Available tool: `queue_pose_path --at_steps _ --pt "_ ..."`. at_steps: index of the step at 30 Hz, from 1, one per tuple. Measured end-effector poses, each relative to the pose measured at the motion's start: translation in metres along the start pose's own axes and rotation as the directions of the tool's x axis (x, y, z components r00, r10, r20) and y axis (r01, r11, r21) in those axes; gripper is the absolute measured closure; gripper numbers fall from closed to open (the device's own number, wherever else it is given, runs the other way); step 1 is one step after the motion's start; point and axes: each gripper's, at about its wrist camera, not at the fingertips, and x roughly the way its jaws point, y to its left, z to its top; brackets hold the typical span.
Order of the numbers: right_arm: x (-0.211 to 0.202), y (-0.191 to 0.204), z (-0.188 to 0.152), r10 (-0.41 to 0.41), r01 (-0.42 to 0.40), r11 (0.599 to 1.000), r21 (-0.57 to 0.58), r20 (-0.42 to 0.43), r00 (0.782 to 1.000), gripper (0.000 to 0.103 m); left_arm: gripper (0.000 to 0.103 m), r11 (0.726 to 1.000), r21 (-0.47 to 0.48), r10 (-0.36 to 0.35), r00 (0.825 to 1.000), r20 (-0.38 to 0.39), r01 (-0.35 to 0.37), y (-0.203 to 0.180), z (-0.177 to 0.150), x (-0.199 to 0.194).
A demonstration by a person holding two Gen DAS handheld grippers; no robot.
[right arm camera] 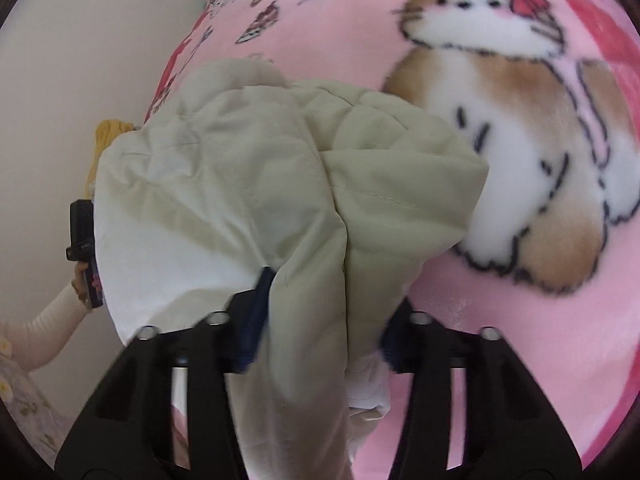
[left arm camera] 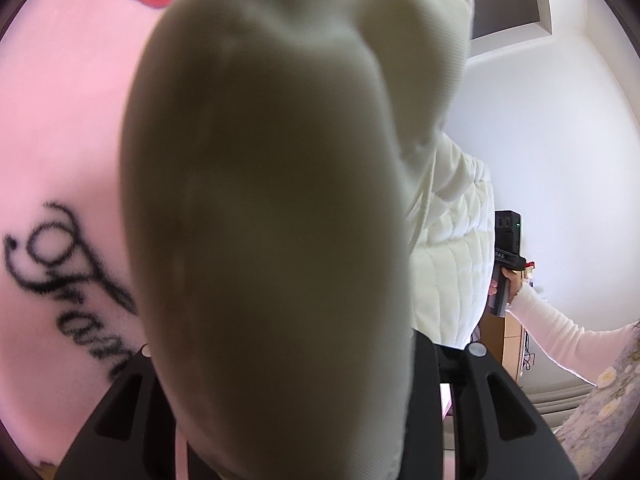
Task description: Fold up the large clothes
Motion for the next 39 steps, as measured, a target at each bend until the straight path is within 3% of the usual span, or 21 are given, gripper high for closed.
queue_pose_path --at_steps 2,8,11,17,23,27,29,31,32,34,36,39 --pt "-0.013 0.020 0.000 -0.055 0.057 0.997 -0.043 0.031 0.998 0.084 0.069 1.000 0.001 -0.002 1.000 0.009 0.002 -0.001 0.000 -0.001" --pt "-0.054 0.067 -0.010 -0.121 0.129 0.991 -0.041 0.145 0.982 0.088 0.079 0.999 0.014 -0.036 0.997 0.064 0.035 -0.010 -0.008 -0.017" --pt "-0.077 0.088 -0.016 -0.124 0.139 0.988 -0.062 0.192 0.973 0.088 0.080 0.998 0.005 -0.062 0.993 0.102 0.062 -0.012 -0.018 -0.030" --pt "-0.099 0.135 -0.023 -0.134 0.165 0.974 -0.156 0.192 0.972 0.088 0.081 0.997 -0.022 -0.065 0.986 0.151 0.069 -0.013 -0.048 -0.062" --pt "-0.104 0.205 -0.003 -0.073 0.130 0.950 -0.286 0.201 0.977 0.088 0.081 0.996 -0.080 -0.012 0.962 0.273 0.035 -0.018 -0.082 -0.130" --pt "-0.098 0.264 0.029 0.013 0.063 0.905 -0.421 0.177 0.984 0.088 0.081 0.993 -0.113 0.082 0.915 0.395 -0.041 -0.038 -0.115 -0.208" --pt "-0.094 0.304 0.051 0.086 0.014 0.861 -0.508 0.172 0.981 0.088 0.081 0.988 -0.136 0.130 0.877 0.463 -0.075 -0.048 -0.135 -0.251" --pt "-0.086 0.339 0.070 0.153 -0.038 0.822 -0.568 0.157 0.976 0.088 0.081 0.978 -0.172 0.193 0.822 0.536 -0.117 -0.056 -0.156 -0.299" --pt "-0.080 0.360 0.080 0.181 -0.054 0.792 -0.609 0.149 0.972 0.088 0.081 0.974 -0.186 0.214 0.801 0.559 -0.130 -0.059 -0.164 -0.315" --pt "-0.069 0.408 0.098 0.230 -0.078 0.728 -0.681 0.136 0.964 0.088 0.081 0.962 -0.214 0.267 0.742 0.615 -0.169 -0.062 -0.182 -0.357" --pt "-0.059 0.451 0.111 0.267 -0.085 0.679 -0.729 0.137 0.954 0.088 0.081 0.955 -0.237 0.294 0.697 0.654 -0.181 -0.058 -0.194 -0.389" --pt "-0.039 0.510 0.128 0.294 -0.079 0.650 -0.756 0.153 0.944 0.088 0.081 0.946 -0.260 0.321 0.641 0.697 -0.192 -0.039 -0.206 -0.432"
